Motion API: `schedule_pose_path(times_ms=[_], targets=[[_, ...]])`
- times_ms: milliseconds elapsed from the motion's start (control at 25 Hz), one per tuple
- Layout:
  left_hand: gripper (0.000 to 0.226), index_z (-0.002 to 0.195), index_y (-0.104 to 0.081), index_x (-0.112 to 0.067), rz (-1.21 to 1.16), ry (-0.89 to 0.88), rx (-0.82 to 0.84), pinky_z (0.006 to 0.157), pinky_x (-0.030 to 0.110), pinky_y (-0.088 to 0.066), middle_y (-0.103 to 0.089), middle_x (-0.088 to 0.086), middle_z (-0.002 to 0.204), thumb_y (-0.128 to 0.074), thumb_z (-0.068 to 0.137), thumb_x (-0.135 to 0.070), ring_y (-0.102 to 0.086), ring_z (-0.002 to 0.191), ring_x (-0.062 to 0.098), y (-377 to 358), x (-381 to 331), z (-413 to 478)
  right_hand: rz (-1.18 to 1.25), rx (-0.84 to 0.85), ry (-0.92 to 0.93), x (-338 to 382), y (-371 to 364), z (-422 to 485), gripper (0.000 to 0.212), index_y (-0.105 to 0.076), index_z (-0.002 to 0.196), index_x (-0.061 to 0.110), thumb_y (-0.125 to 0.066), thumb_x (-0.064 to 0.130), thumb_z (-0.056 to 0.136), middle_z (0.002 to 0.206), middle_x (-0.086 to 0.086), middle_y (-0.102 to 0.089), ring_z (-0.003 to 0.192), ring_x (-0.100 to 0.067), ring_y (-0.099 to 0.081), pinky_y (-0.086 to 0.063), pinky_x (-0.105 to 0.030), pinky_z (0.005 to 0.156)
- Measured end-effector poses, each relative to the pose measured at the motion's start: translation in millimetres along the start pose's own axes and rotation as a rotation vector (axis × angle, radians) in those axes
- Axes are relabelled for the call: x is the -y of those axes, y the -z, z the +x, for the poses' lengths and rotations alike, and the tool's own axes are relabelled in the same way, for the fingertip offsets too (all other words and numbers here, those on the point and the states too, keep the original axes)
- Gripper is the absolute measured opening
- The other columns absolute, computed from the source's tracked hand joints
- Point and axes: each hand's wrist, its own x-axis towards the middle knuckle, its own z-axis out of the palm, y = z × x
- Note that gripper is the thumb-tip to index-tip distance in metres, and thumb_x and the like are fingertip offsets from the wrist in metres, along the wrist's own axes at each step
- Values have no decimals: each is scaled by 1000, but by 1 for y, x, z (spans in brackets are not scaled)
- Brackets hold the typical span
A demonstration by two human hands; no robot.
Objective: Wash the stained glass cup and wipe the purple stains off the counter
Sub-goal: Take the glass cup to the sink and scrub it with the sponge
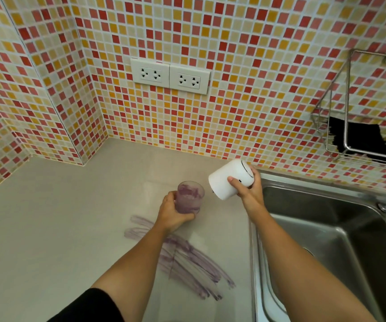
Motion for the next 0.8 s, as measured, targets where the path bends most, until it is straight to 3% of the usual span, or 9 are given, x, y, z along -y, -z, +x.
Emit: schedule_pose_path(times_ms=[80,200,400,480,600,800], targets=[[76,121,-45,-17,-23,1,-14,81,31,-55,-57,6,117,-86,57,-19,-59,102,22,7,-1,-1,-1,-19,-115,-16,12,-6,65,-37,122,27,-77,17,72,124,-3,-47,111,-24,-52,-54,-36,79],[75,121,-44,-18,-47,8,-28,75,24,-53,-59,4,115,-86,59,-19,-60,100,21,13,-4,-2,52,-96,-217,-36,19,-18,58,-38,112,22,-78,15,71,123,-6,-48,106,-24,-55,-55,-33,68],[73,120,-44,-17,-53,-2,-25,72,21,-51,-60,4,113,-86,60,-19,-61,97,19,15,-6,-3,41,-99,-321,-56,25,-28,74,-39,130,27,-78,36,68,121,0,-52,104,-18,-56,-47,-33,79],[72,119,-45,-17,-61,-3,-22,72,21,-52,-60,4,113,-86,59,-19,-62,96,18,15,-6,-4,10,-76,-363,-59,25,-30,74,-43,129,25,-76,42,65,118,-1,-56,96,-12,-56,-43,-28,71],[73,118,-45,-18,-65,-13,-15,75,24,-54,-61,4,113,-87,58,-21,-62,97,19,14,-7,-4,116,-77,-381,-63,27,-28,61,-40,124,23,-75,25,74,119,-4,-55,94,-11,-57,-46,-25,67],[75,119,-44,-19,-58,-33,-6,68,16,-52,-60,2,113,-88,58,-22,-62,94,14,17,-11,-5,74,40,-384,-64,26,-25,69,-40,132,15,-74,5,72,122,-10,-56,102,-24,-60,-52,-39,84]])
